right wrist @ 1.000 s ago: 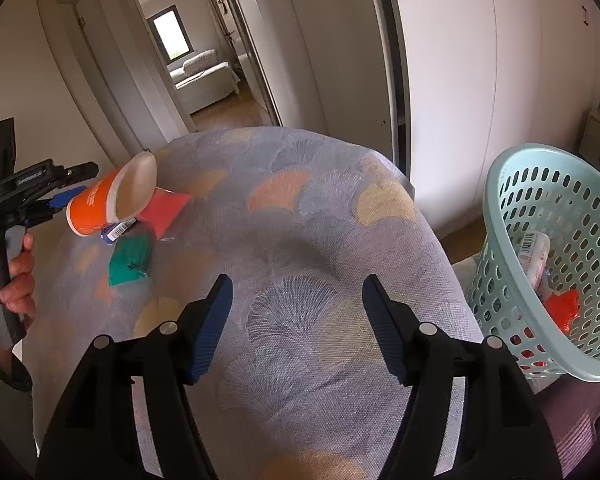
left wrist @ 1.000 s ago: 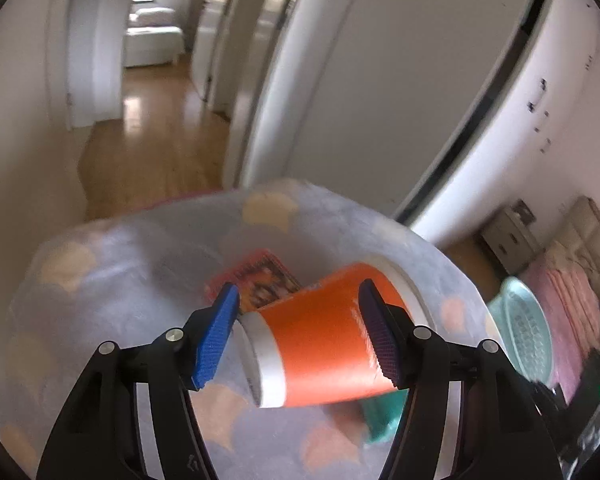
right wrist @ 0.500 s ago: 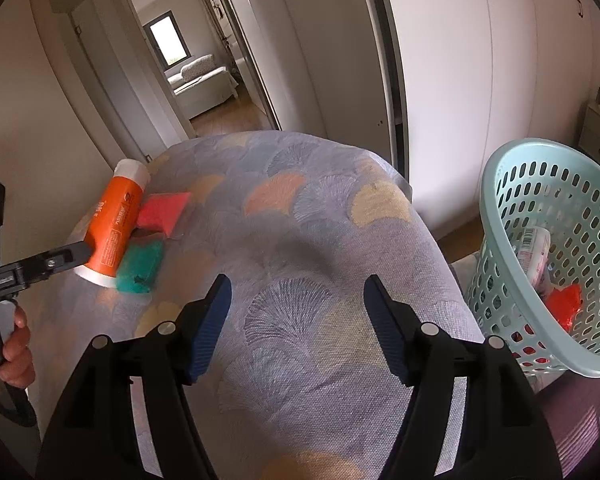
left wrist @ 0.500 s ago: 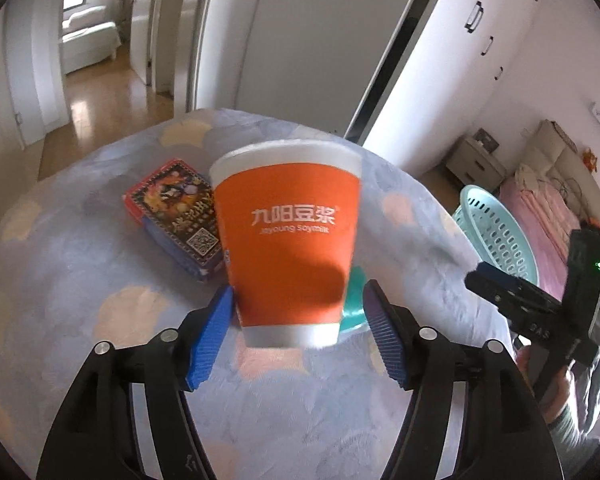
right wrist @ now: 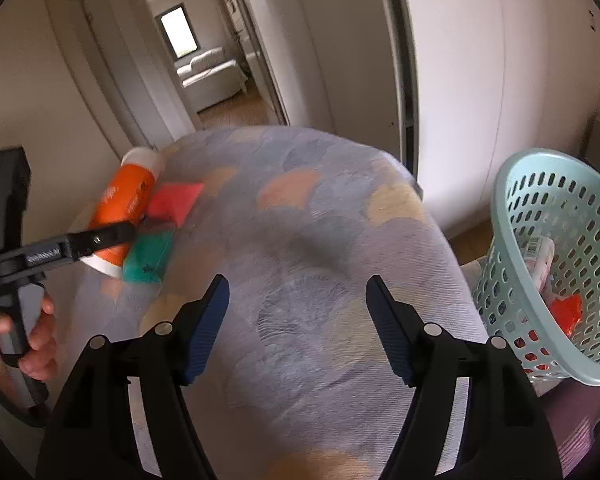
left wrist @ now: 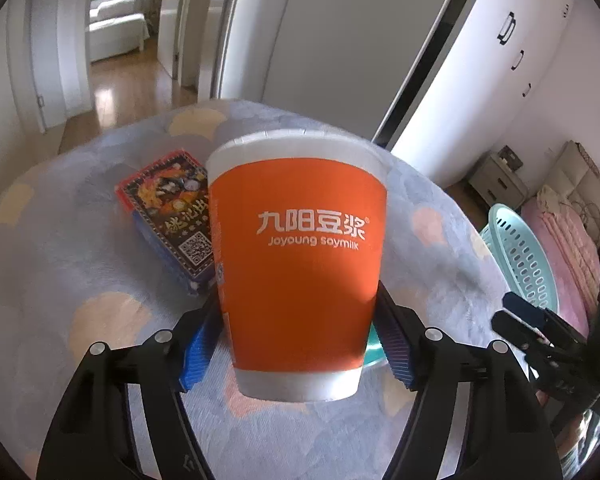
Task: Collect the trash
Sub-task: 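Grasp the orange Joyoung soymilk cup with the left tool while the right tool grasps the green packet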
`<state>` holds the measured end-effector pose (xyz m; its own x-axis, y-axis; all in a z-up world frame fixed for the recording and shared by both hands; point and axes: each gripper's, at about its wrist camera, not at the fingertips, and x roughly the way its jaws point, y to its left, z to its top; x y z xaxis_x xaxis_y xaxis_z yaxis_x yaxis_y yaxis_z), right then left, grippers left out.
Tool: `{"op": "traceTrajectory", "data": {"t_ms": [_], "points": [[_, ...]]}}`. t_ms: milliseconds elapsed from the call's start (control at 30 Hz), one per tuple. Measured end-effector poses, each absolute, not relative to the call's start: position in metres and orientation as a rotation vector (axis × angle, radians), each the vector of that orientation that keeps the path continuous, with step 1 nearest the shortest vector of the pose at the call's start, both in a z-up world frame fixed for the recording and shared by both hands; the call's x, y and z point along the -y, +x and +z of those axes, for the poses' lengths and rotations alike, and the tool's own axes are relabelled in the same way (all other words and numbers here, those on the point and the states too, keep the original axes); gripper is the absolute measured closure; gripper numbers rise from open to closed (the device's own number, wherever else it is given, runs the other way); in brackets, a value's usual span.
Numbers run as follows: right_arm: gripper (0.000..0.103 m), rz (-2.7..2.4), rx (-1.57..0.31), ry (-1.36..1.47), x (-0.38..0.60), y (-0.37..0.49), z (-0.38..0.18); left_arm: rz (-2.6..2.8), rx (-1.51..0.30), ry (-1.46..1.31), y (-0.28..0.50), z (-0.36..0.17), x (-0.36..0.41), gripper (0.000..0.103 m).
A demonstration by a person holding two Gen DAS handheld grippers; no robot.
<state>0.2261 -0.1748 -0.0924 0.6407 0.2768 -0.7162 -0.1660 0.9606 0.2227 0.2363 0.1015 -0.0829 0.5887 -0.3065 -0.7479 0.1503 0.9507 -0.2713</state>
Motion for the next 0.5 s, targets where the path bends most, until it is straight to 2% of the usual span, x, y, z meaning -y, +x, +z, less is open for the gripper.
{"op": "traceTrajectory", "data": {"t_ms": [267, 500], "points": [[0.036, 0.457, -0.909, 0.179, 0.112, 0.236, -0.083, -0.269, -0.824, -0.259, 0.202, -0.053, -0.134, 0.035], [0.036, 0.466, -0.967, 0.125, 0.065, 0.257, -0.096, -0.225, -0.802, -0.325, 0.187, -0.052, -0.167, 0.035]]}}
